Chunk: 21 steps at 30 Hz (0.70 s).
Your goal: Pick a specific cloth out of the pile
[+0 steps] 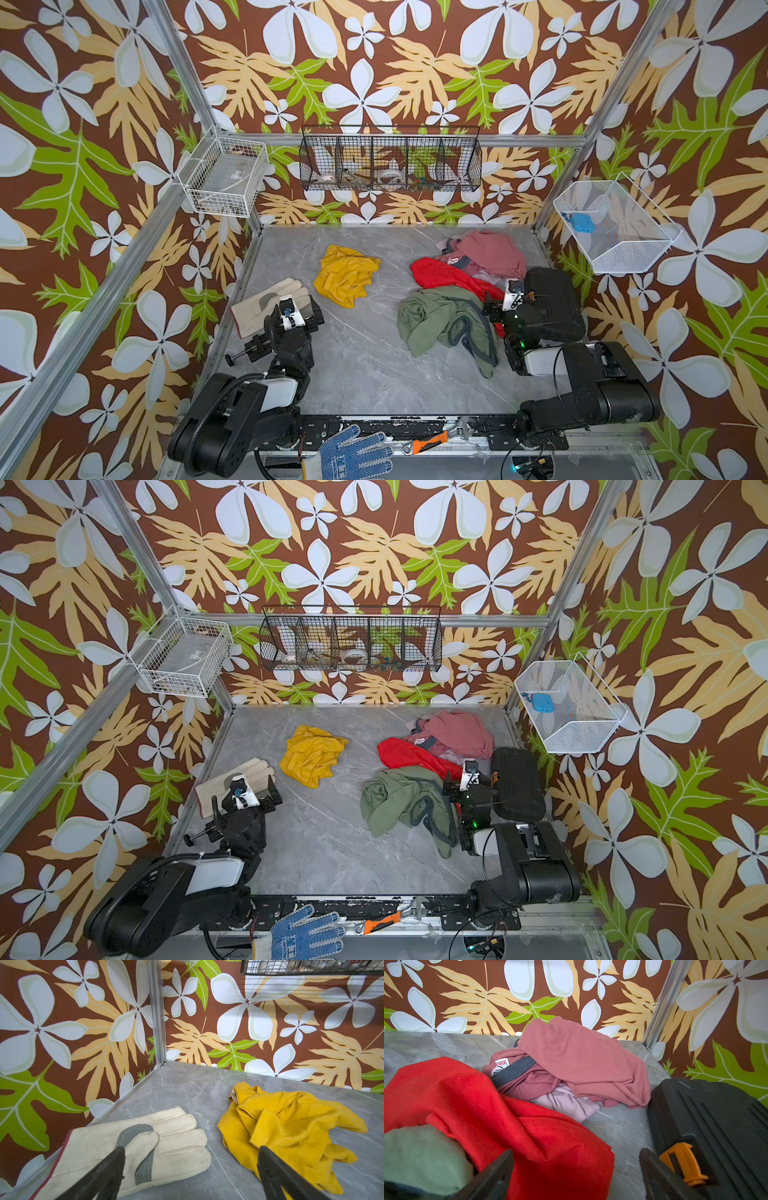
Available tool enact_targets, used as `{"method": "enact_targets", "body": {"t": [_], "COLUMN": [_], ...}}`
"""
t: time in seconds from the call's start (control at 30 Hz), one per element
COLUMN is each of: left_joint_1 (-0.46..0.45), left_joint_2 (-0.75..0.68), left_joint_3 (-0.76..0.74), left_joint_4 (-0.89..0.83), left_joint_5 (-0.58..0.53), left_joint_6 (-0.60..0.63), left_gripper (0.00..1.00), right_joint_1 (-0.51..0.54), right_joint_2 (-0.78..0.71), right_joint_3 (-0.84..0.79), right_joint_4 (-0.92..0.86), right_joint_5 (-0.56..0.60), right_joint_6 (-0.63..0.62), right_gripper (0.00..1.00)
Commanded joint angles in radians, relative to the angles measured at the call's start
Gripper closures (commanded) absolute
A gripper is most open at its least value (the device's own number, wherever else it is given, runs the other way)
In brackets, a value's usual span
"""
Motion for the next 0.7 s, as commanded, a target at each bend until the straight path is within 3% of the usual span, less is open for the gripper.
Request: {"method": "enact_targets", "body": {"t": [0.0, 0.07, 0.17, 0.27, 0.67], "left_joint_1": [0.024, 0.037, 0.051, 0.135, 0.136], "left_joint_2": [0.047, 0.088, 0.056, 0.05, 0.058], "left_joint_3": [-0.007, -0.002, 0.078, 0.115, 0.109], "left_joint_4": [0.173, 0.229, 0.015, -0.069, -0.042], "left_joint_5": [0.039, 0.042, 0.066, 0.177, 0.178], "left_joint_6": [-0.011, -0.005, -0.031, -0.094, -0.088], "left_gripper": [0.0, 0.0, 0.0, 0.0, 0.0], "right_joint_1": [-0.001, -0.002, -0.001, -0.001, -0.002], "right_joint_2": [0.0, 0.0, 0.001, 0.001, 0.001], "right_joint_3": [0.004, 0.005, 0.005, 0.004, 0.004], "right_joint_4": [0.019, 0.019, 0.019, 0.019, 0.019], "right_joint_5": [-0.007, -0.009, -0.009, -0.009, -0.009], "right_joint_6": [0.009, 0.009, 0.01, 0.01, 0.01], "right_gripper": [0.06, 0.06, 0.06, 0.06, 0.06]}}
